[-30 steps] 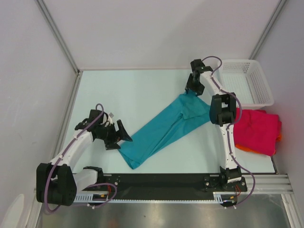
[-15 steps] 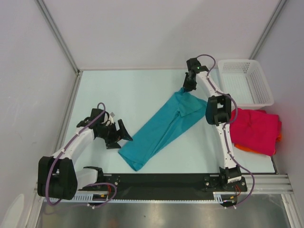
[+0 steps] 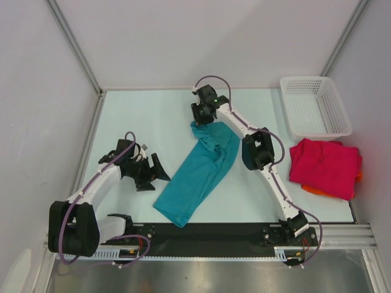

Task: Fold and stack the t-shirts
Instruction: Rotate the tshirt 60 degrees

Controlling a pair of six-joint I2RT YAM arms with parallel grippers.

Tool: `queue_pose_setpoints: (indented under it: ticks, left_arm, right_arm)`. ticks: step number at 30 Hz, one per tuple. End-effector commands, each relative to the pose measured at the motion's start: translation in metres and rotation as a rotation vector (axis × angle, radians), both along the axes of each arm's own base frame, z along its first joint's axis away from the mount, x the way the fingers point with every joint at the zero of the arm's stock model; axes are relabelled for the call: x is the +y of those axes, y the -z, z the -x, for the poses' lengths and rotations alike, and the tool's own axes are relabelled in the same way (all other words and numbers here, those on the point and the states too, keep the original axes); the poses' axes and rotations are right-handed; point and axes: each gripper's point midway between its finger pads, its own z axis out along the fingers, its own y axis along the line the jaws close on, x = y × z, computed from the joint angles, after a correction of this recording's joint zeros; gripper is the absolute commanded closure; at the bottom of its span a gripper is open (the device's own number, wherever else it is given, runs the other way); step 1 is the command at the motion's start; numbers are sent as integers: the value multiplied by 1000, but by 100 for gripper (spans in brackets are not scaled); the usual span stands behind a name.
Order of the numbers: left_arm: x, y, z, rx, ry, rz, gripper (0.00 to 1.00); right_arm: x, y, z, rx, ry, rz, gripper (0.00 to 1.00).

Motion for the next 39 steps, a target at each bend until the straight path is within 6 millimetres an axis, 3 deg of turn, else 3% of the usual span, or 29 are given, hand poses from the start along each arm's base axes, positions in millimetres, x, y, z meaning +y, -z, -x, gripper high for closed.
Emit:
queue_pose_setpoints:
  ticks: [1,4,5,8,9,11,12,15,16,17,19,20,21,23,24,27,28,36,39]
  left_arm:
    - [0,-7,-9,-58,12,-12,11]
    - [1,-6,-7,-56,10,-13,11]
    - [1,-5,-7,-55,9,-13,11]
    - [0,-5,-7,-55,10,-8,11]
    - [0,-5,-7,-57,10,-10,11]
    - [0,-7,-8,-66,10,-7,11]
    - [0,-8,-9,-72,10,-8,10]
    - [-1,-10,-8,-77,10,-2,10]
    - [0,-10,-7,-78,10,-2,10]
    - [0,-9,-6,-78,11,-4,10]
    - [0,-9,-5,-79,12,-1,10]
    - [-1,-10,-5,-85,14,2,10]
    - [-2,-12,-5,-87,16,10,10]
    - [-3,-15,-5,-93,16,20,10]
    - [-4,-17,-5,-103,18,27,10]
    - [-5,-21,-5,-116,23,33,10]
    - [-5,-21,-5,-116,25,36,11]
    - [-5,-21,-3,-118,37,36,11]
    - [-5,-20,-3,-114,38,32,10]
  right_arm:
    - [-26,-4,-24,-25,70,-11,35]
    - [-45,-15,-30,-35,113,-11,27]
    - [-50,-34,-33,-73,125,-5,27]
    - [-63,-53,-34,-111,140,22,27]
    - [-69,-73,-36,-148,159,34,27]
    - [-74,-91,-34,-175,170,48,27]
    - [-78,-114,-32,-207,186,52,27]
    - [-79,-131,-19,-233,195,72,27]
    - [-79,-152,-14,-264,197,61,27]
    - [-78,-144,-3,-244,190,79,27]
    - [-82,-157,6,-264,208,93,27]
    - [-85,-155,12,-253,219,102,27]
    - [-91,-136,23,-204,228,133,27]
    - [-96,-135,37,-170,267,116,27]
    - [-100,-112,52,-120,267,134,27]
    - [-102,-102,66,-106,294,94,27]
    - [-110,-83,76,-66,308,114,27]
    - [-130,-20,75,107,370,128,27]
    - [-132,-9,71,136,380,133,27]
